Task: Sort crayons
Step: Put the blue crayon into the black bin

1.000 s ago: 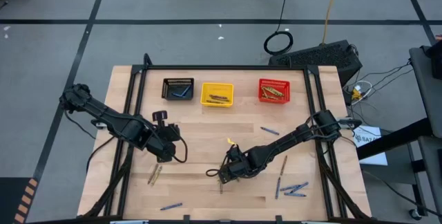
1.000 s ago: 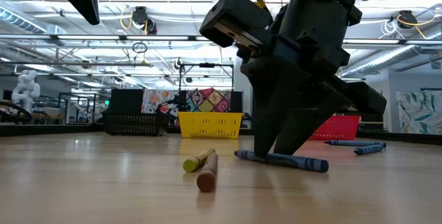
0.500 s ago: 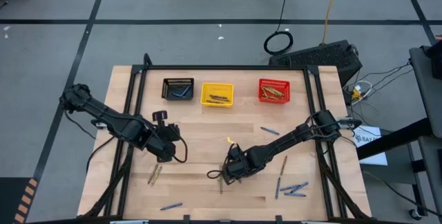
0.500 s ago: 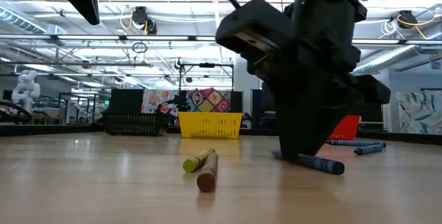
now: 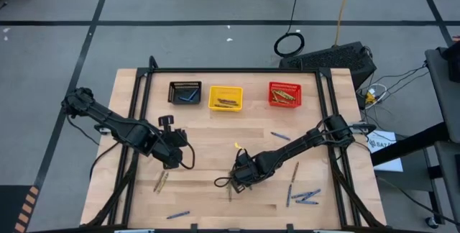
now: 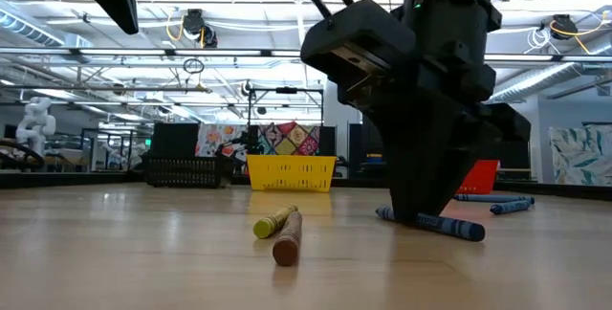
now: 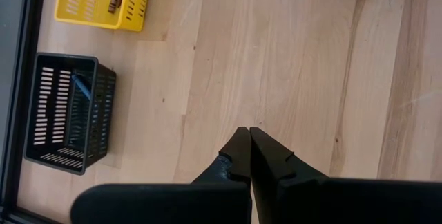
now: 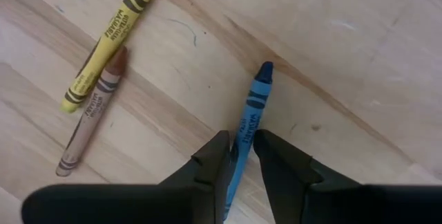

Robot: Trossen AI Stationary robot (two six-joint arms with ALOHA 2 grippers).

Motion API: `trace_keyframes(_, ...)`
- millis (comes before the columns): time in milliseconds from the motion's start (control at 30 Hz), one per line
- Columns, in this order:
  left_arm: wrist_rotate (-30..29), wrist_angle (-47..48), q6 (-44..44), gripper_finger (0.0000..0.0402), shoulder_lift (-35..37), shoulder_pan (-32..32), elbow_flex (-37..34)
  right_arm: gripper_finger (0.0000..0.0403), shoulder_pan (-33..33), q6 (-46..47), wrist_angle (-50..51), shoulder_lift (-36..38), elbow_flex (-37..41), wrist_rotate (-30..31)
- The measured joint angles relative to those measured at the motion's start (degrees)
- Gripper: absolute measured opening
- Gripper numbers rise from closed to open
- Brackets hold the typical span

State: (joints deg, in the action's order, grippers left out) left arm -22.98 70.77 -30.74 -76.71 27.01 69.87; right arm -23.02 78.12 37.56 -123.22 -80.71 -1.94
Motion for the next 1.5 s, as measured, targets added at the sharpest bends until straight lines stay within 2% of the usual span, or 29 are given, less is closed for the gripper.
trace_keyframes(167,0.0,0.04,0.02,0.0,0.0,0.01,0.0,0.0075,-0.17,-2.75,-0.56,0.73,0.2,3.98)
trace_keyframes(333,0.0,0.03,0.03,0.0,0.0,0.0,0.0,0.0075,0.06,-6.64,-1.34,1.18,0.35,3.96)
trace_keyframes(500,0.0,0.02,0.04,0.0,0.0,0.0,0.0,0.0071,0.17,-5.48,-1.25,1.18,0.35,4.23)
trace_keyframes(767,-0.01,0.02,0.06,0.0,0.02,0.0,0.0,0.0008,0.48,-6.08,0.36,1.2,0.24,4.69)
trace_keyframes(1200,-0.02,0.04,0.04,0.0,0.0,0.0,0.0,0.0001,0.5,-9.04,0.61,1.27,0.24,4.77)
trace_keyframes(1500,0.0,0.23,-0.38,0.0,0.01,0.01,0.0,0.0001,0.39,-13.12,-0.3,4.62,0.42,5.93)
